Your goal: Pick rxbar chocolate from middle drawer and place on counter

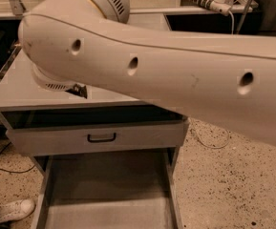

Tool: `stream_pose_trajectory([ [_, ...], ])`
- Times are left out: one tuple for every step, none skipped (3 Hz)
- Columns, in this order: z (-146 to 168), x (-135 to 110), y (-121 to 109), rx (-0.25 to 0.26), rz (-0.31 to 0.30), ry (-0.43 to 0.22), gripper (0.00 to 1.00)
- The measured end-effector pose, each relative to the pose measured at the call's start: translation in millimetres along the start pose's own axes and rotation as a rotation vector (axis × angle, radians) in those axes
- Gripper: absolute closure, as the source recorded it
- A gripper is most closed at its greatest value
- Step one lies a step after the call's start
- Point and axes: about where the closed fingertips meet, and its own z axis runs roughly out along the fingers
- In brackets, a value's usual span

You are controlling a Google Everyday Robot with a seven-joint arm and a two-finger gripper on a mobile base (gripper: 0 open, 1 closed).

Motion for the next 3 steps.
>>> stream_pose_trajectory([
  [1, 0, -2, 0.004, -0.006, 0.001, 1.0],
  [8, 0, -18, 0.027, -0.023, -0.008, 1.0],
  [22, -1, -37, 0.041, -0.036, -0.026, 1.0],
])
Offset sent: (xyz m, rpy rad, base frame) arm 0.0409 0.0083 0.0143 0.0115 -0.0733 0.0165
